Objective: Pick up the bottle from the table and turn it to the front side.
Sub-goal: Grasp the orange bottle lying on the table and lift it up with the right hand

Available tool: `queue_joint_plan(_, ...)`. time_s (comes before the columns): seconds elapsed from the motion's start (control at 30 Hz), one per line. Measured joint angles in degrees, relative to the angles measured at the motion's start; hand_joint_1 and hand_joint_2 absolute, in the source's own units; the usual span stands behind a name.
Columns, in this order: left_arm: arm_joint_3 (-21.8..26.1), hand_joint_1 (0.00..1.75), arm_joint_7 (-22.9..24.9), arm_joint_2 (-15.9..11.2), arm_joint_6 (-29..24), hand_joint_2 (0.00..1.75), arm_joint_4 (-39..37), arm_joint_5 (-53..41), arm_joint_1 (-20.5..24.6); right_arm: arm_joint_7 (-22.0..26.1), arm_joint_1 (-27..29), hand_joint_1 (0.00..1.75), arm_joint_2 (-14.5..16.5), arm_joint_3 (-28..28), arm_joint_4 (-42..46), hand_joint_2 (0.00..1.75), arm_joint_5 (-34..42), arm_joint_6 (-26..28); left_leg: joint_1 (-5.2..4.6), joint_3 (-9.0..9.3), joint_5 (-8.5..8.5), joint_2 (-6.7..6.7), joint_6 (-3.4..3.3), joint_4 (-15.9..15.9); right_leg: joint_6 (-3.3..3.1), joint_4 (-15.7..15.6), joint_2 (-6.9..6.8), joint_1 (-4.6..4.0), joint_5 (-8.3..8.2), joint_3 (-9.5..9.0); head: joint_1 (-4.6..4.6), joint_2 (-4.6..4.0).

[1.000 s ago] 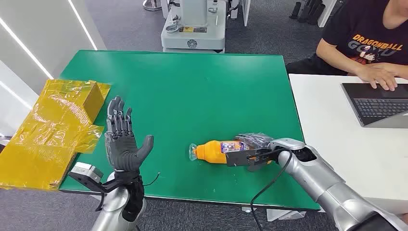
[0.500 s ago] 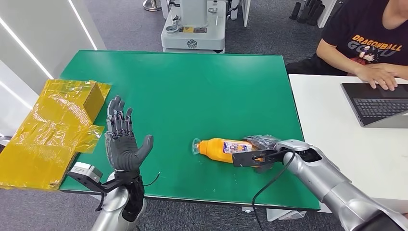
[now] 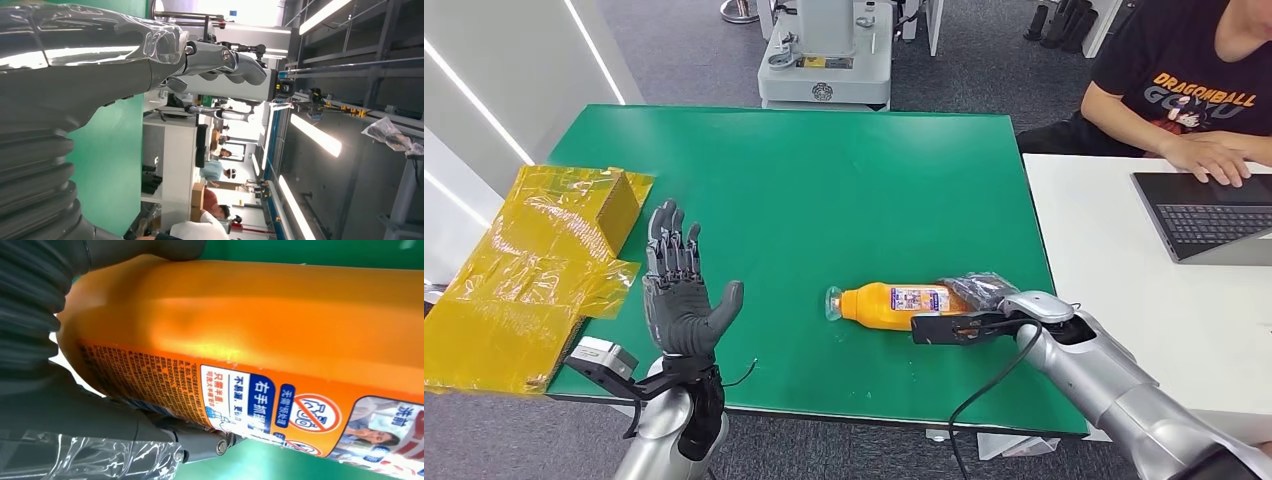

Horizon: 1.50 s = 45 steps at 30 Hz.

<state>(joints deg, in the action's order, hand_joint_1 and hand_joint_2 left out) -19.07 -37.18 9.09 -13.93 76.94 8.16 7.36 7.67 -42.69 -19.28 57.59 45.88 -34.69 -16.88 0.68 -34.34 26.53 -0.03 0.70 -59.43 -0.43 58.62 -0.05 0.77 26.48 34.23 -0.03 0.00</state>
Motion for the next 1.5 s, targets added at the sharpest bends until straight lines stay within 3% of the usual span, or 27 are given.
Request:
queue_joint_plan(0.33, 0.0, 0.00, 0.0, 0.0, 0.1, 1.75, 0.0, -0.1, 0.0, 1.3, 2.2, 1.75, 1.2, -1.7, 0.2, 1.75, -1.7, 5.9, 0.01, -0.02, 0.00, -0.01, 0.00, 0.0, 0.00, 0.0, -0.01, -0.01, 0.00, 0.00, 0.01, 0.00)
queue_joint_plan(0.47, 0.0, 0.00, -0.1, 0.4, -0.1, 1.75, 0.0, -0.6, -0.1, 2.3, 8.7, 1.75, 6.0, -9.7, 3.9, 1.75, -4.8, 22.1, 0.01, -0.07, 0.00, -0.01, 0.00, 0.0, 0.00, 0.0, -0.01, -0.02, 0.01, 0.05, 0.01, 0.00)
queue_joint_plan(0.8, 0.0, 0.00, -0.2, 0.9, -1.1, 1.75, 0.0, -1.0, -0.1, 5.6, 15.9, 1.75, 12.1, -22.6, 12.2, 1.75, -5.0, 37.5, 0.00, -0.11, 0.00, -0.02, 0.00, 0.0, 0.00, 0.0, -0.02, -0.01, 0.02, 0.06, 0.02, 0.00)
queue_joint_plan(1.03, 0.0, 0.00, 0.0, 1.2, -1.2, 1.75, 0.0, -0.9, -0.1, 14.1, 20.3, 1.75, 15.8, -27.3, 15.3, 1.75, 1.6, 48.6, 0.00, -0.10, 0.01, -0.01, 0.00, 0.0, 0.00, 0.0, -0.01, -0.01, 0.02, 0.08, 0.00, 0.00)
queue_joint_plan(1.23, -1.2, 0.00, 1.7, 1.2, -1.3, 1.75, 0.0, -1.1, 0.0, 17.2, 22.7, 1.75, 17.7, -27.4, 15.5, 1.75, 4.5, 51.1, 0.01, -0.11, 0.01, 0.00, 0.00, 0.0, 0.00, 0.0, 0.00, -0.02, 0.02, 0.10, 0.00, 0.00)
queue_joint_plan(1.5, -2.6, 0.00, 4.6, 0.9, 1.3, 1.75, 0.0, 0.7, 0.0, 18.3, 23.4, 1.75, 19.1, -25.6, 15.4, 1.75, 8.1, 49.1, 0.00, -0.12, 0.01, 0.00, 0.00, 0.0, 0.00, 0.0, 0.00, -0.01, 0.02, 0.10, 0.01, 0.00)
